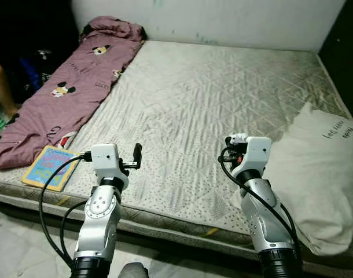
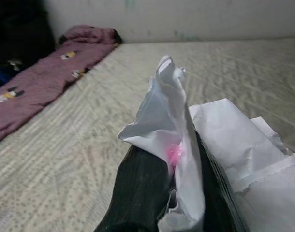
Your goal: Clean up the room
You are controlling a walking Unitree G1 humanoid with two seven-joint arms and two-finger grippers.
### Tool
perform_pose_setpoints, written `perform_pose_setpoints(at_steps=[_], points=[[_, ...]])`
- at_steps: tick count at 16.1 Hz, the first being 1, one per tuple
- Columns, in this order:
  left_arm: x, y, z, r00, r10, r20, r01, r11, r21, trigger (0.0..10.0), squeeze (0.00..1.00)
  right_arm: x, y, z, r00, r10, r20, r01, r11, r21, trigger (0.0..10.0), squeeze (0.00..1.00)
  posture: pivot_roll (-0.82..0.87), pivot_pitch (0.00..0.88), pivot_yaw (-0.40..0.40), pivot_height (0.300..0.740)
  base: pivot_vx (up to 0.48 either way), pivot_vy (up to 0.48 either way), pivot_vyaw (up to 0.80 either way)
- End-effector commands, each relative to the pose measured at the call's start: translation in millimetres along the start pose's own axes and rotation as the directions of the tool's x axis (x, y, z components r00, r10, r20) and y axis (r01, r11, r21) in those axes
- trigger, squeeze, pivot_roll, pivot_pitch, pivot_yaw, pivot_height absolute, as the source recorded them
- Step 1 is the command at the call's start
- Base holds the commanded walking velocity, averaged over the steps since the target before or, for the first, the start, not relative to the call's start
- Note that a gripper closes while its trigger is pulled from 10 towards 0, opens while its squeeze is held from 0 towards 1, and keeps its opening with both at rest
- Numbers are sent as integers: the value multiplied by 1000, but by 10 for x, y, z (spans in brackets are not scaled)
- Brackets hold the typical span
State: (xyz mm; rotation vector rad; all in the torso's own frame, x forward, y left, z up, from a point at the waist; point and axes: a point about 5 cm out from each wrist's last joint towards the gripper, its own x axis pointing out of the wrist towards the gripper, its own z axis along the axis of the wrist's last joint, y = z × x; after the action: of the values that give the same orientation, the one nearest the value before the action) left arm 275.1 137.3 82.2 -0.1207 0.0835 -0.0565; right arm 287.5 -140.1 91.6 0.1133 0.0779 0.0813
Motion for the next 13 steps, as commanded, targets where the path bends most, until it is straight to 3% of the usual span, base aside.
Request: perform_pose_setpoints(at_steps=[1, 6, 13], points=[[40, -29, 37, 1000, -19, 15, 19, 1000, 2, 10000, 0, 51, 27, 55, 1000, 1, 24, -1, 1000, 11, 10000, 0, -90, 0, 42, 740, 0, 0, 0], [51, -45, 76, 999, -18, 35, 18, 1000, 2, 10000, 0, 111, 131, 13, 999, 45, 15, -46, 998, 38, 10000, 0, -71, 0, 41, 740, 0, 0, 0], [19, 89, 82, 999, 24, 38, -25, 1000, 19, 10000, 0, 115, 30, -10, 1000, -10, 1, 10, 1000, 2, 10000, 0, -70, 0, 41, 740, 0, 0, 0]])
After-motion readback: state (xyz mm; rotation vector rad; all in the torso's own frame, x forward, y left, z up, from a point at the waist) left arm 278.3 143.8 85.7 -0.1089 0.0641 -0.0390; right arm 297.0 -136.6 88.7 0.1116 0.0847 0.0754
